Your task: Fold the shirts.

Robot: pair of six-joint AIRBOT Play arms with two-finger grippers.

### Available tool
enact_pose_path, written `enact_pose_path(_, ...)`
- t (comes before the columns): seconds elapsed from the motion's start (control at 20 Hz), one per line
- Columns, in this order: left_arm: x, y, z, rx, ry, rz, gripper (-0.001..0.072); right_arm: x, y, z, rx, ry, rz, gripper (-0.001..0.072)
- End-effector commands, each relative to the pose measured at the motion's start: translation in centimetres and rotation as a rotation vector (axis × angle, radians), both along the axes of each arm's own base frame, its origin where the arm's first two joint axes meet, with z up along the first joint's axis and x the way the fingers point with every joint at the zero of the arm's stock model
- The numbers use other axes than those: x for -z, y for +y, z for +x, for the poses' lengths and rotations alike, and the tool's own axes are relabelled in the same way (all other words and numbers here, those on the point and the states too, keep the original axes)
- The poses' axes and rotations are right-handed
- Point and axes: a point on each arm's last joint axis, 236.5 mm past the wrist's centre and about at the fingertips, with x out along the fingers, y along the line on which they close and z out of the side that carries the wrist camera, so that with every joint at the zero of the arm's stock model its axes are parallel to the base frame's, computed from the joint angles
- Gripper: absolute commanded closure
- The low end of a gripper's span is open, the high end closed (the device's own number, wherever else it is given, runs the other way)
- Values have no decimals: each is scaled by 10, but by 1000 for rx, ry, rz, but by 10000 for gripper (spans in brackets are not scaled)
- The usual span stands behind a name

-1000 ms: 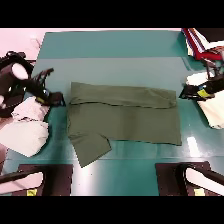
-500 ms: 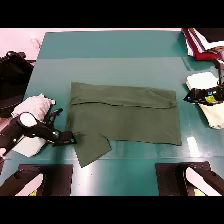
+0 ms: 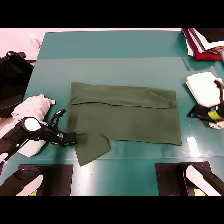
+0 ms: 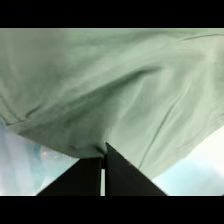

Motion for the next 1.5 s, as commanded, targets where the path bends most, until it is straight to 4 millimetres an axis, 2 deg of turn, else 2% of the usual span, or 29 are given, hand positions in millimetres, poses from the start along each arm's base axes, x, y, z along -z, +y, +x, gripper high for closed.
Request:
enact_pose_path(0.0, -10, -3, 6, 24, -26, -11, 684, 52, 13, -54, 166, 163, 198, 105)
enact_pose_path(0.05, -11, -3, 7, 28, -31, -12, 684, 62, 25, -59, 185, 182, 264, 154)
enact_pose_path(0.15, -11, -4, 6, 28, -29, -14, 683, 80, 45, -66, 199, 233, 346, 177)
enact_pose_path(0.25, -11, -4, 6, 29, -27, -15, 684, 91, 59, -62, 187, 247, 374, 204)
enact_pose_path(0.3, -11, -4, 5, 30, -26, -15, 684, 94, 64, -57, 175, 237, 375, 267)
enact_pose_path(0.35, -11, -4, 5, 31, -25, -15, 684, 96, 66, -54, 157, 227, 361, 368)
enact_pose_path(0.45, -12, -4, 1, 40, -9, -17, 684, 96, 68, -50, 98, 201, 310, 642)
enact_pose_path(0.5, -12, -5, -5, 54, 11, -20, 685, 93, 67, -50, 62, 187, 277, 692)
enact_pose_path(0.6, -17, 0, -18, 95, 27, -2, 686, 79, 57, -59, -23, 195, 193, 692)
enact_pose_path(0.7, -30, 13, -27, 87, -6, 45, 686, 55, 39, -68, -74, 191, 88, 692)
enact_pose_path(0.8, -50, 14, -46, 91, -31, 36, 685, 25, 22, -69, -94, 140, -13, 693)
enact_pose_path(0.9, -69, 10, -55, 93, -64, 7, 685, -2, 18, -64, -99, 72, -59, 693)
enact_pose_path(1.05, -101, 7, -22, 79, -192, -2, 685, -28, 15, -42, -102, -18, -96, 694)
enact_pose_path(1.2, -125, 8, 45, 70, -350, 39, 684, -39, 21, -5, -176, -33, -98, 693)
enact_pose_path(1.3, -127, 9, 91, 66, -399, 71, 684, -41, 23, 27, -197, -32, -95, 693)
enact_pose_path(1.45, -116, 4, 150, 78, -412, 94, 683, -35, 30, 71, -258, 1, -79, 693)
